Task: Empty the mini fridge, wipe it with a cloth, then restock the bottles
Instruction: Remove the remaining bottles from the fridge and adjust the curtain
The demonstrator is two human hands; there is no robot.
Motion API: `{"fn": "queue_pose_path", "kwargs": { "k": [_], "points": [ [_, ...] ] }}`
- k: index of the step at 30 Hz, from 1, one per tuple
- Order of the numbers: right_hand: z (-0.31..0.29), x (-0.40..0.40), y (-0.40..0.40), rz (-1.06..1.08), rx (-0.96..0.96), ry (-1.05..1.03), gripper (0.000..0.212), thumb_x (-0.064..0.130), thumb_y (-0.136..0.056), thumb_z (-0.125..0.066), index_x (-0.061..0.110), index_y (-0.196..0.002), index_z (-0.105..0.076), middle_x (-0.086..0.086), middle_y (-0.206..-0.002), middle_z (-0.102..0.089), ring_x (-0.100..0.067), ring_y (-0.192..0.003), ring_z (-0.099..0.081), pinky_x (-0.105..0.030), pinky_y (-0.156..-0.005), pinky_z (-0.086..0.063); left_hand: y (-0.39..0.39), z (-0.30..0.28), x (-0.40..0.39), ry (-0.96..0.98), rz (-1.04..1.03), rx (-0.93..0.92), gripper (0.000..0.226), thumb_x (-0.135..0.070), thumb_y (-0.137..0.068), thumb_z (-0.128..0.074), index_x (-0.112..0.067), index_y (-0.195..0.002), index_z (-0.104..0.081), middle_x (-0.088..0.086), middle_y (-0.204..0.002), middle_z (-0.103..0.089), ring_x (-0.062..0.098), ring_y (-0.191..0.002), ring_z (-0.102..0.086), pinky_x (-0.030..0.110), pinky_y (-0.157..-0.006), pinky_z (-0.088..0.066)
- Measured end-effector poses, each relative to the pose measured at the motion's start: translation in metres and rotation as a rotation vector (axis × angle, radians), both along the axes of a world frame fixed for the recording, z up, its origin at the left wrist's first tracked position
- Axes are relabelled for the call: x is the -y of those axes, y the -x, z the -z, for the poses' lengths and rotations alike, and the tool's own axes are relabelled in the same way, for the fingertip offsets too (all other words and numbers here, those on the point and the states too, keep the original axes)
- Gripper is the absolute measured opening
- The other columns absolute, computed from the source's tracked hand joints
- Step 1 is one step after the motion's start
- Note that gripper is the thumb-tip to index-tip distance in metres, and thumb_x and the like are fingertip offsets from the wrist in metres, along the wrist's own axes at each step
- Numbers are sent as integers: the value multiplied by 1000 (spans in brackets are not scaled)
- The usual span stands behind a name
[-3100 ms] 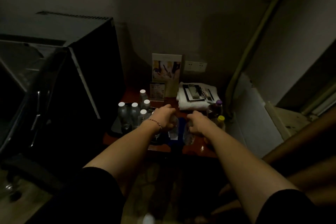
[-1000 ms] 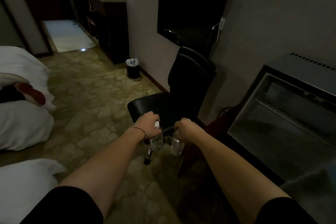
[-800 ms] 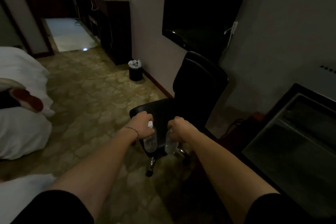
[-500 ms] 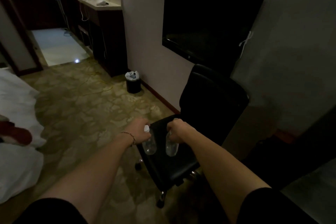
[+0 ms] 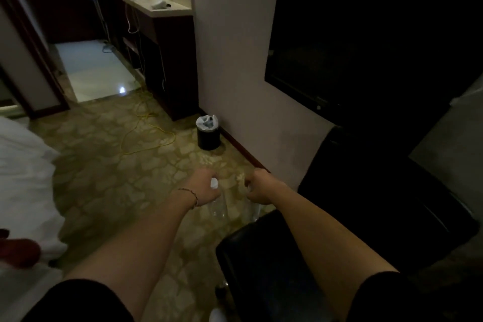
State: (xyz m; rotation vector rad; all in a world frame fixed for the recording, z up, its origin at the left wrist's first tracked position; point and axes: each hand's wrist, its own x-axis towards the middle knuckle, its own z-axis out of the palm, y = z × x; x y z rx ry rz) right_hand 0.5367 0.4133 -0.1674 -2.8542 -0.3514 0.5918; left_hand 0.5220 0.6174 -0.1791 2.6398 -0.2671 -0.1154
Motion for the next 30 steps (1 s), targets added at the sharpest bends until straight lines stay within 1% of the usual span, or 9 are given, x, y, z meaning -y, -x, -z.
{"fn": "queue_pose_path", "kwargs": {
  "k": [2,4,9,13,17,20,23,27,30],
  "points": [
    [2,-16,-52,14,-15,-10,37,21,-88,-56,17,-124,-63,-8,-122,-53,-28,-100,-58,-34,-79,-53,-45,-1,-18,-18,-26,-25,29,-23,-77,-74,-11,-103,-68,6,-105,-61,22,-98,-58,24,-72,-39],
    [4,-31,-102,27,-10,-18,37,20,-85,-57,19,-121,-65,-8,-122,-58,-28,-100,-61,-36,-84,-56,-91,-1,-38,-20,-46,-44,30,-23,-76,-74,-11,-102,-68,6,-105,-62,24,-99,-59,27,-74,-45],
    [-2,-72,-212,5,-15,25,37,18,-89,-54,16,-123,-66,-10,-123,-59,-30,-105,-61,-39,-91,-55,-197,-1,-87,-46,-48,-27,37,-27,-77,-76,-11,-109,-66,8,-111,-62,24,-102,-57,26,-75,-41],
    [7,-111,-299,5,-25,10,35,19,-88,-57,17,-123,-65,-10,-123,-58,-28,-101,-61,-36,-86,-55,-291,6,-130,-52,-53,-18,40,-26,-75,-75,-13,-112,-66,8,-114,-59,25,-105,-56,27,-78,-41],
    [15,-152,-386,50,-12,-20,32,17,-88,-57,16,-119,-66,-8,-112,-56,-25,-91,-58,-34,-81,-55,-389,10,-171,-72,-25,-22,33,-27,-75,-74,-17,-105,-65,1,-102,-59,18,-93,-54,29,-73,-43],
    [12,-179,-448,87,6,-20,30,15,-87,-56,17,-115,-67,-5,-107,-55,-23,-87,-56,-29,-73,-48,-460,7,-199,-89,32,-5,32,-29,-73,-74,-17,-101,-67,2,-100,-62,22,-94,-58,30,-73,-46],
    [9,-201,-503,128,-3,-37,30,12,-88,-55,17,-114,-68,-4,-105,-54,-21,-83,-56,-29,-72,-48,-525,3,-220,-102,64,6,29,-27,-75,-73,-13,-100,-68,5,-101,-61,24,-95,-58,32,-75,-48],
    [16,-222,-578,118,-21,-41,26,14,-88,-59,20,-112,-67,-1,-100,-49,-20,-85,-52,-28,-72,-43,-611,9,-234,-107,64,-4,30,-28,-78,-73,-14,-104,-67,8,-107,-56,26,-98,-56,26,-72,-39],
    [33,-231,-642,128,-47,-40,27,16,-88,-60,20,-114,-66,-1,-102,-49,-21,-85,-52,-28,-74,-45,-673,25,-237,-128,88,-41,30,-32,-80,-70,-19,-107,-65,5,-112,-54,25,-100,-56,30,-79,-48]
  ]
}}
